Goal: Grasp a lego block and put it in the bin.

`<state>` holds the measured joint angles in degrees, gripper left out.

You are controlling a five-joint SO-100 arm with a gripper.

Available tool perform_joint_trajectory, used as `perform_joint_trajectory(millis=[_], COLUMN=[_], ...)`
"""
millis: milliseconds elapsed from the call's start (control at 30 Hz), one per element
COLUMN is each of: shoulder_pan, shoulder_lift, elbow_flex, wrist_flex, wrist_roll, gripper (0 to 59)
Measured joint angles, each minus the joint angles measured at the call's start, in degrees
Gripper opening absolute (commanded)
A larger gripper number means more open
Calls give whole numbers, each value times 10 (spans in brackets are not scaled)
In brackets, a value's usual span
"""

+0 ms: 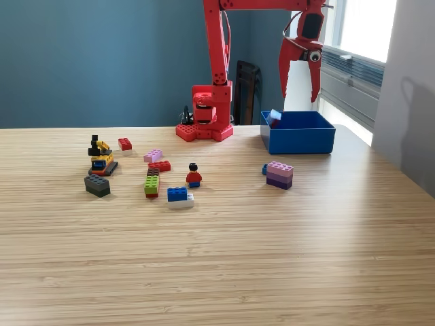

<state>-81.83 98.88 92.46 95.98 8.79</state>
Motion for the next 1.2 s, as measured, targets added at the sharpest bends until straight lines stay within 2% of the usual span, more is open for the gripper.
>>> perform_joint_trajectory(millis=[33,167,267,600,867,1200], shoulder_pan=[0,12,40,262,468,531], shoulder_lift=[0,0,0,0,0,0], elbow_flex=[0,0,-9,-97,-102,-86], wrist_flex=[0,0,0,-16,-81,-107], wrist_roll=[-1,7,17,22,-8,-24], gripper=[236,87,6,1,1,1])
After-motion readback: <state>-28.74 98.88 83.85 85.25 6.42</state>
